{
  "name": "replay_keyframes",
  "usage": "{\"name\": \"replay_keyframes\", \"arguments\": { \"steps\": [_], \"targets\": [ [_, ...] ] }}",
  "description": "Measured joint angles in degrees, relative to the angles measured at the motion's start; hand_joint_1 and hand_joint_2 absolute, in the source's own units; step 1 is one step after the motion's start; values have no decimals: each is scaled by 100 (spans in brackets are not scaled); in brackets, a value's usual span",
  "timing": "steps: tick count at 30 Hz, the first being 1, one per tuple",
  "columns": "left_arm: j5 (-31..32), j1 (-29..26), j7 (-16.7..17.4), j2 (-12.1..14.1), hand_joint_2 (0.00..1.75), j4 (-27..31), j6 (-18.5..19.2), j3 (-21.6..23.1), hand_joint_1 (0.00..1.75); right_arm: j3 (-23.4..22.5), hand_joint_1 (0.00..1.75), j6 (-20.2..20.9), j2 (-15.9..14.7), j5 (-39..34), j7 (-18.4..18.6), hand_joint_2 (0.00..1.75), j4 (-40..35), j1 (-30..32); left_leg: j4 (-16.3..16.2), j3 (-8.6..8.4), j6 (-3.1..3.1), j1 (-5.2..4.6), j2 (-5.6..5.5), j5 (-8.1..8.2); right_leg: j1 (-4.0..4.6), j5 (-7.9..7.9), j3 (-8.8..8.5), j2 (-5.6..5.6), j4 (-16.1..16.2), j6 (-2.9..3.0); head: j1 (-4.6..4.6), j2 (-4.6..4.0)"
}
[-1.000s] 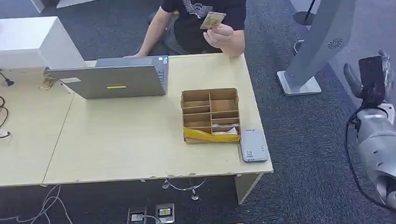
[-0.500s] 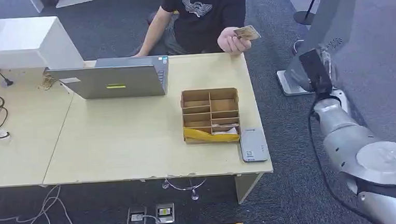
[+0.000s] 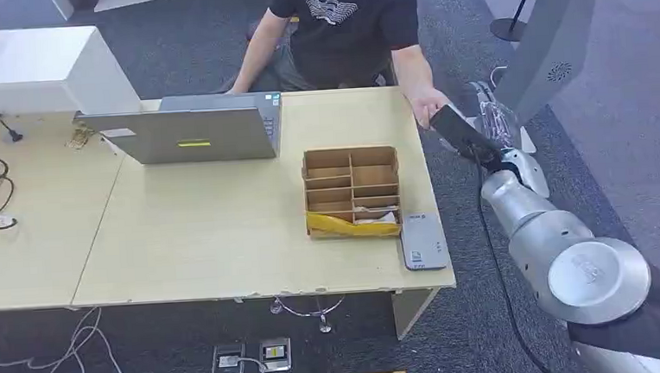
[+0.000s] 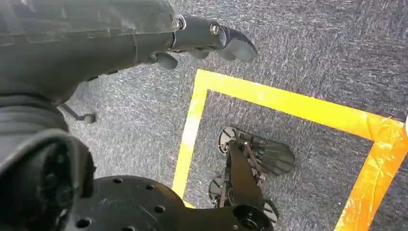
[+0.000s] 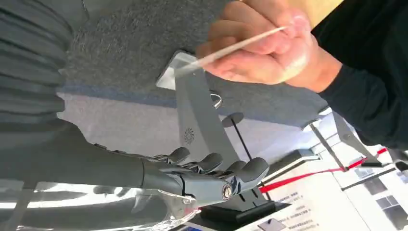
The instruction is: Pass the card to the sensor for recognition and then transmit it.
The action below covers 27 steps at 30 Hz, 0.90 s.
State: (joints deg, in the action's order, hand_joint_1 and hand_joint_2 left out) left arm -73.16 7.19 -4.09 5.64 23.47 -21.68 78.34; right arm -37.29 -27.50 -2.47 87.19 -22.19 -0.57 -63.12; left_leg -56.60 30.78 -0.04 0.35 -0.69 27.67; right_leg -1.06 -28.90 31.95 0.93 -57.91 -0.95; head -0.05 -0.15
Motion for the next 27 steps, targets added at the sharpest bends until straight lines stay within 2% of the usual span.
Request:
{"name": "replay_keyframes", "arguments": {
  "steps": [10, 27],
  "targets": [
    [53, -1, 13, 44, 0, 0, 66, 90, 0, 483, 0, -42, 0, -2, 197, 175, -11, 4, 0, 0, 0, 0, 0, 0, 0, 0, 2, -2, 0, 0, 0, 0],
    [129, -9, -2, 46, 0, -59, 262, 116, 0, 791, 0, -288, -66, -2, 204, 175, -31, -5, -1, -1, 0, 0, 2, 0, 0, 0, 2, -3, 0, 0, 0, 0]
  ]
}}
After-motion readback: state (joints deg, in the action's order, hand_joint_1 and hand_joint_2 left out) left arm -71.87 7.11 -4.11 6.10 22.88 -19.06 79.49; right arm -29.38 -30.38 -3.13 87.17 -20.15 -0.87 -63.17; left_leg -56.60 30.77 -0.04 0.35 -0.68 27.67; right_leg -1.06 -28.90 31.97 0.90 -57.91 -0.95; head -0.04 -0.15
